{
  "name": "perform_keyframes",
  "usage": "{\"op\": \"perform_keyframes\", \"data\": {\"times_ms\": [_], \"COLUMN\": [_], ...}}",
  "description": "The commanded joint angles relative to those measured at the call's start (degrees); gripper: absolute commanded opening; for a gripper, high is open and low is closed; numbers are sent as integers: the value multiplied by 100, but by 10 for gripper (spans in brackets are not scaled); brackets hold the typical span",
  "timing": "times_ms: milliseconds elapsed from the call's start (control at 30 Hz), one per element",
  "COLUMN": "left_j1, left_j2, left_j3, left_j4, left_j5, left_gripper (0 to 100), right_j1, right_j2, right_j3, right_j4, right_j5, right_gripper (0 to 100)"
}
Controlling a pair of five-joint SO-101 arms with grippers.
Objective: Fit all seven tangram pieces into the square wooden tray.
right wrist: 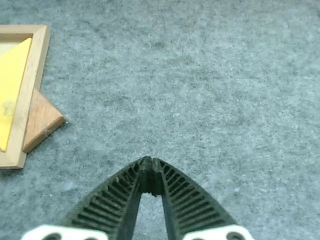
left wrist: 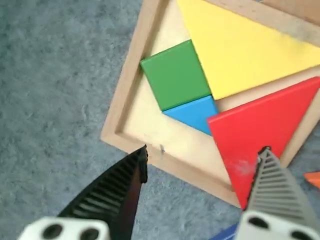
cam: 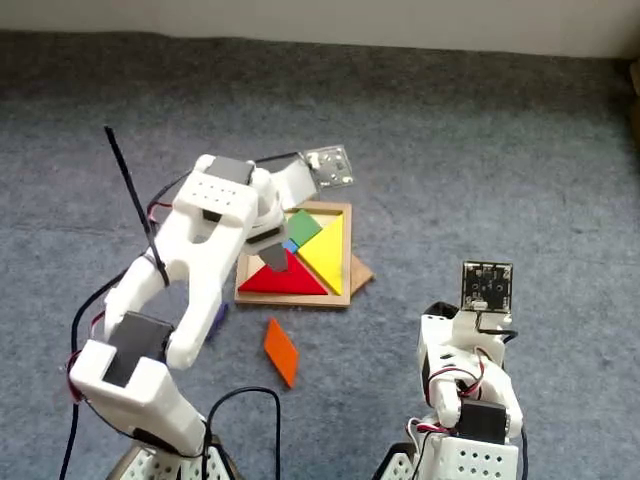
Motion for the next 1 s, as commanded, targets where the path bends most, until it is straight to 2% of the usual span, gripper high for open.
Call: {"op": "perform_keyframes", "data": {"times_ms": [0, 167, 367, 833, 967], "left_j1": [-374, -804, -822, 127, 119], "left_j2": [-338, -259, 444, 629, 611], "left_j3": [-286, -277, -330, -303, -338], "left_j4": [-88, -105, -308, -273, -273], "left_j5": [-35, -264, -264, 79, 97], "left_gripper": [329, 329, 329, 329, 329], "right_j1": [66, 66, 66, 66, 66], "right_j2": [-22, -22, -22, -22, -22], "right_j3": [822, 822, 822, 822, 822], "right_j4": [13, 13, 13, 13, 13], "right_j5": [-9, -9, -9, -9, -9], "right_gripper": [24, 24, 24, 24, 24]}}
